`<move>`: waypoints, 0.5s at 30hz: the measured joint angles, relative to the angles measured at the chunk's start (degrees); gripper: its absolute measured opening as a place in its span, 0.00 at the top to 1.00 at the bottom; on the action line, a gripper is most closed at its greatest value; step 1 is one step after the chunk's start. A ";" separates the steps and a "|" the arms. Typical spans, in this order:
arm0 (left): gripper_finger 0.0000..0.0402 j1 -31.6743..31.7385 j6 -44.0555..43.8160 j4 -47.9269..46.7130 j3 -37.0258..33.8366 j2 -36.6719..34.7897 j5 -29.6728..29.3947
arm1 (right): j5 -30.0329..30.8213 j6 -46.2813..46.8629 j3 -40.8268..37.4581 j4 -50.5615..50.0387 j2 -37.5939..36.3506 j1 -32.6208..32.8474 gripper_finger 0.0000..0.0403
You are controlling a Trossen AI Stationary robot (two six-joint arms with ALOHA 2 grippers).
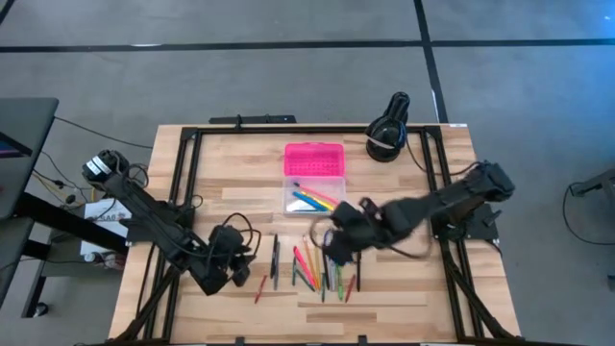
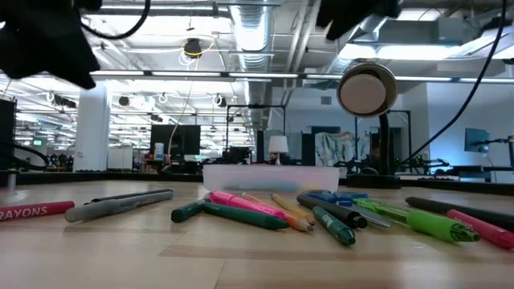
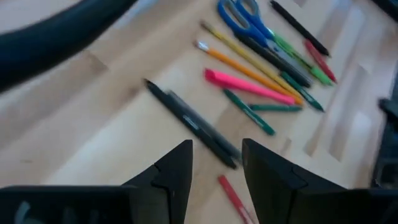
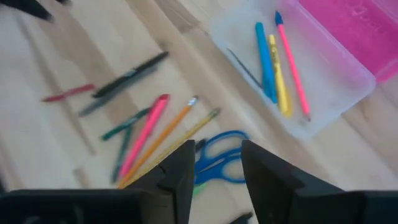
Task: Pick & place school supplies into a supply box
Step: Put the red crayon into the pink supply box
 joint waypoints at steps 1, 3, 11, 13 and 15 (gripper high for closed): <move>0.67 0.00 0.42 1.69 -0.96 0.00 1.38 | 1.55 2.34 0.00 -0.65 -0.50 1.71 0.70; 0.67 -0.02 0.53 4.92 -2.52 0.00 4.64 | 4.32 6.65 0.00 -1.60 -1.10 4.96 0.70; 0.67 0.04 -6.31 6.54 -3.78 0.00 11.23 | 8.02 22.22 0.00 -8.19 -1.10 13.53 0.70; 0.67 0.35 -8.61 6.72 -3.78 0.19 12.13 | 8.68 25.22 0.00 -9.51 -1.04 14.88 0.70; 0.67 1.04 -9.31 8.79 -3.78 1.46 13.54 | 10.48 27.75 0.00 -10.68 -1.04 15.94 0.70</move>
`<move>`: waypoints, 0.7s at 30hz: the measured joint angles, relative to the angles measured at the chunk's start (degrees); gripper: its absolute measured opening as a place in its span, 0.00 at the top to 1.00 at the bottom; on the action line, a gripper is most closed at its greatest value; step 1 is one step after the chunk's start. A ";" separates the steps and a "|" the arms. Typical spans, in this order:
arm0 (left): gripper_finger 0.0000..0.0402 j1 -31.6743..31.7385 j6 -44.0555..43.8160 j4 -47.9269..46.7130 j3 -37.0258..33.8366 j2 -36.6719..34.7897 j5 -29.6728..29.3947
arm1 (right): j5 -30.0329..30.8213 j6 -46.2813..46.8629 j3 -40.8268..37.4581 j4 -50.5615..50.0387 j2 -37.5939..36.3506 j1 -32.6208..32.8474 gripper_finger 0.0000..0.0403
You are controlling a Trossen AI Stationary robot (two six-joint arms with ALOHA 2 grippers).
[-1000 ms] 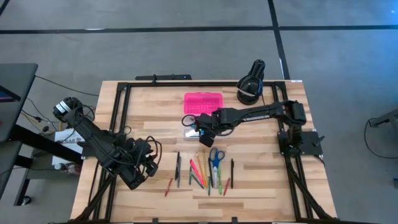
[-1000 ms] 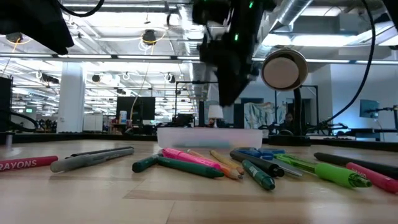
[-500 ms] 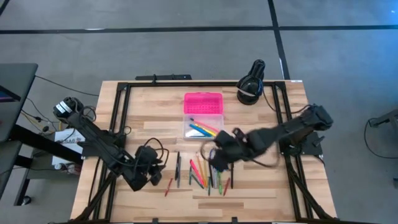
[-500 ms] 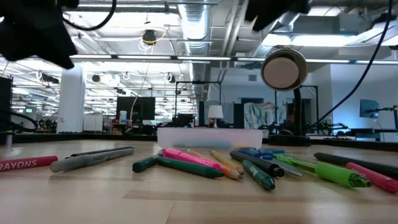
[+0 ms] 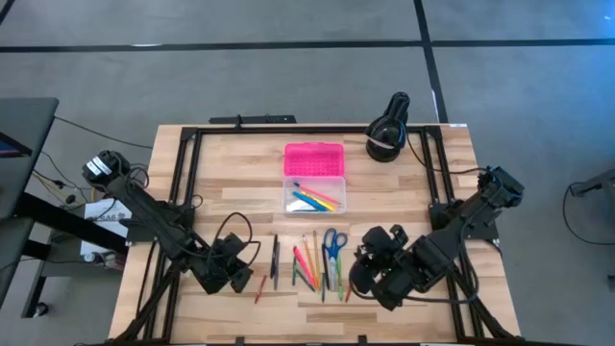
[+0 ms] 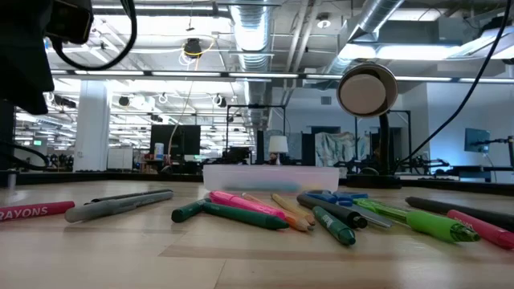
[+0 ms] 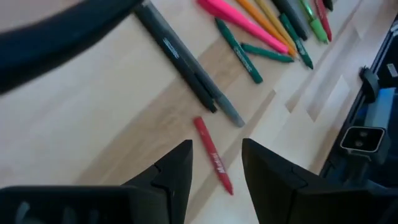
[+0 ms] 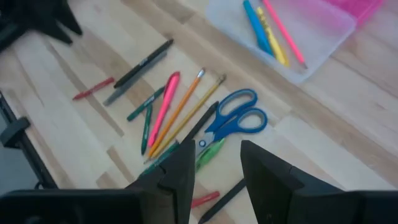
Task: Pick & place school supplies into a supply box
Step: Put the red crayon into the pink supply box
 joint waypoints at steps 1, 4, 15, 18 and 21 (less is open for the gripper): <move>0.67 0.08 0.30 1.50 0.00 0.79 0.49 | 0.80 1.06 0.00 -0.52 0.00 0.46 0.70; 0.67 0.88 4.32 9.14 0.06 4.48 2.97 | 2.18 2.66 0.00 -1.27 0.00 1.16 0.70; 0.67 1.93 5.76 12.46 0.39 9.93 5.60 | 1.97 2.72 0.00 -1.81 0.04 1.20 0.70; 0.67 1.93 5.00 11.87 0.39 9.93 4.39 | 1.94 2.72 0.00 -1.81 0.04 1.22 0.70; 0.67 2.16 4.37 12.47 0.48 11.24 4.19 | 1.94 2.70 0.00 -1.81 0.07 1.22 0.70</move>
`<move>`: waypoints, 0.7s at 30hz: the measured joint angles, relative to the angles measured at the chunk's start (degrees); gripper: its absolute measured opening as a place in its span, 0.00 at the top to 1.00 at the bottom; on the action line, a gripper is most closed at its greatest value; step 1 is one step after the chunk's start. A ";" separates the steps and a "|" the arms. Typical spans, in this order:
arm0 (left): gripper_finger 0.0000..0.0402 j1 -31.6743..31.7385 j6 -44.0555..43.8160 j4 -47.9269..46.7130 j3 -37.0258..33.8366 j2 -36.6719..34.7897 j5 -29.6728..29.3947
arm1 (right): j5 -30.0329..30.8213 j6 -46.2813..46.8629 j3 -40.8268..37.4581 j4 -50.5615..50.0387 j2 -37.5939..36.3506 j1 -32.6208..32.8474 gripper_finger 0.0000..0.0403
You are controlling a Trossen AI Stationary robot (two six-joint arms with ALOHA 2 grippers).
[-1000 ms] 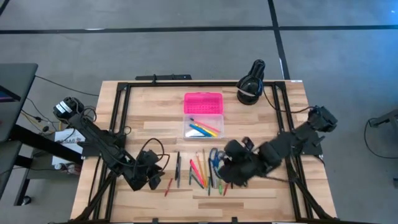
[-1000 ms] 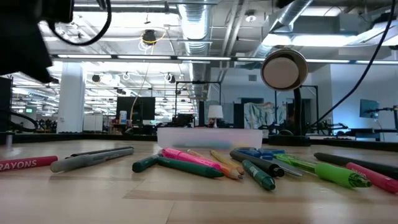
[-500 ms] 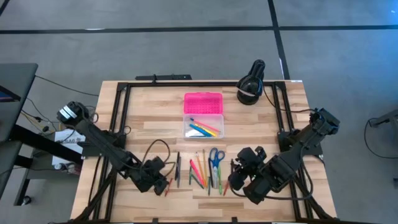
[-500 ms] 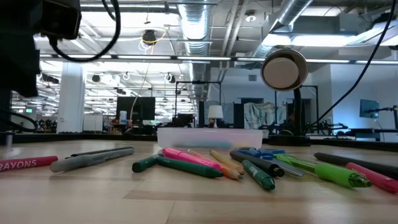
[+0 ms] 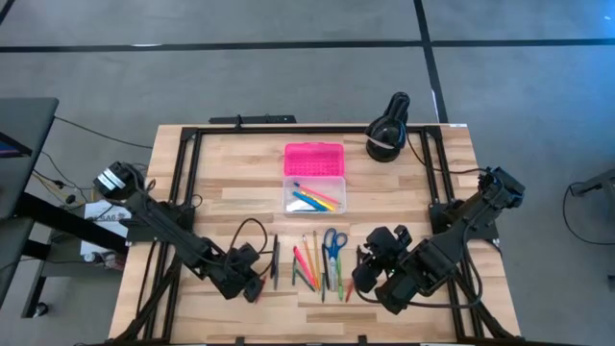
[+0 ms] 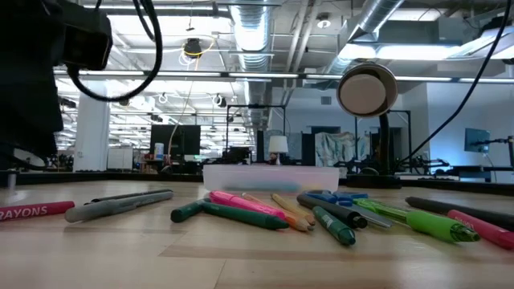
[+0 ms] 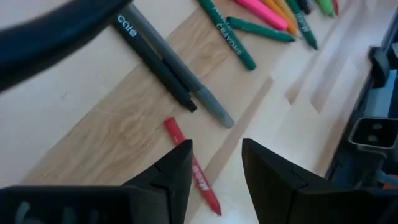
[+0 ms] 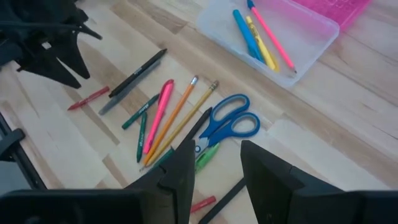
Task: Pick & place school supplies into a supply box
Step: Put the red crayon into the pink supply box
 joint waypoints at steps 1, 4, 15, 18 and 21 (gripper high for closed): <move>0.67 0.01 -0.15 0.03 0.01 0.66 0.13 | -0.01 -0.03 0.00 -0.01 0.00 0.00 0.70; 0.67 -0.01 0.21 -0.12 1.34 3.86 2.13 | -0.10 -0.26 0.00 -0.08 0.00 0.00 0.70; 0.67 -0.03 3.10 -6.63 8.13 11.61 3.96 | -0.16 -0.50 0.00 -0.44 0.00 0.00 0.70; 0.67 0.04 3.68 -7.95 8.70 11.72 4.05 | -0.17 -0.50 0.00 -0.44 0.00 0.00 0.70; 0.67 0.30 3.26 -10.19 8.78 11.69 4.27 | -0.20 -0.50 0.00 -0.44 0.00 0.00 0.70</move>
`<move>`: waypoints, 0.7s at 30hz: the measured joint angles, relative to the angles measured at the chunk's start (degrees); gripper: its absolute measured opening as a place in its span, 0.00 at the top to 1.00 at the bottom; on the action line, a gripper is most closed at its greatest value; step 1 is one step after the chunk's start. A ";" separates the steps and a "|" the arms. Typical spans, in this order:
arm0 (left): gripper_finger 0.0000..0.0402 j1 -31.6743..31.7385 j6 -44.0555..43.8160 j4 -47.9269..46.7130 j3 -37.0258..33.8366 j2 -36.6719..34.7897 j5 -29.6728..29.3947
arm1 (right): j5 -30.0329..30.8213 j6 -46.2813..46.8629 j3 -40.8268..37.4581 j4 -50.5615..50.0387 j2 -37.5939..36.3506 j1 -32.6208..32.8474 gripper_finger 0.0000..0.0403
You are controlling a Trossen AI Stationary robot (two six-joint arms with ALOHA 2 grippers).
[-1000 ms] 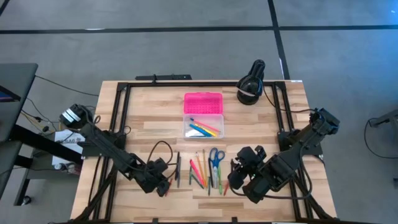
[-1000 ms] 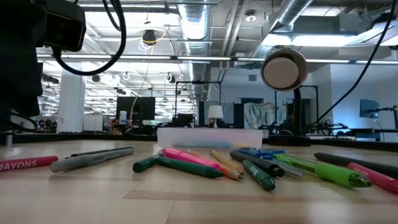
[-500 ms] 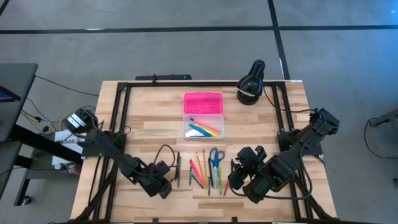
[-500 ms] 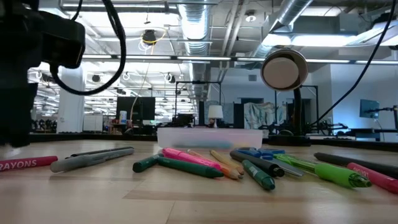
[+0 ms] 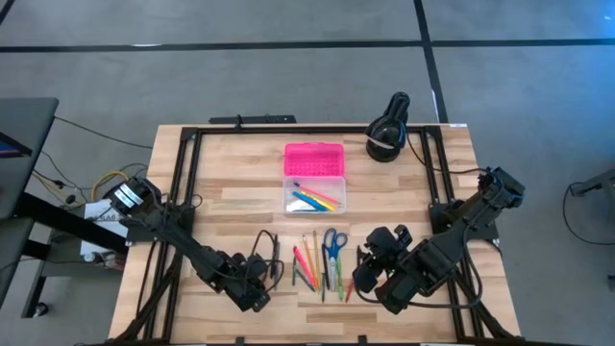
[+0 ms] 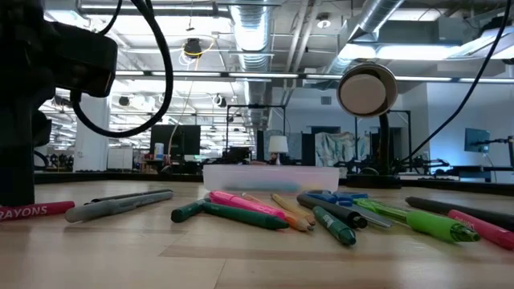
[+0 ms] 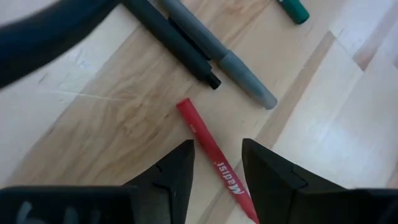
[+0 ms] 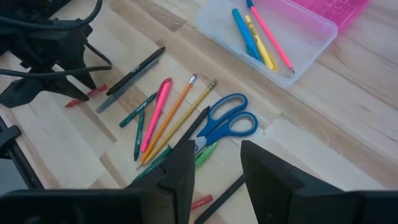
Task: Pick & place school supplies into a supply box
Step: Put the red crayon into the pink supply box
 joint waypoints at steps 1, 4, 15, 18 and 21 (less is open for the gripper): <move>0.67 0.07 -0.15 -0.77 0.06 -0.04 0.57 | 0.00 0.00 0.00 0.00 0.00 0.00 0.70; 0.67 0.08 -0.37 -2.13 0.12 -0.10 1.33 | 0.00 -0.02 0.00 0.00 0.00 0.00 0.70; 0.67 0.12 -0.78 -3.46 0.03 -0.12 3.03 | 0.02 -0.04 0.00 0.00 0.00 -0.21 0.70; 0.67 0.12 -0.78 -4.32 0.05 -0.12 3.39 | 0.02 -0.07 0.00 0.00 0.00 -0.50 0.70; 0.67 0.12 -0.78 -5.64 0.07 -0.12 4.12 | 0.02 -0.09 0.00 0.00 0.00 -0.86 0.70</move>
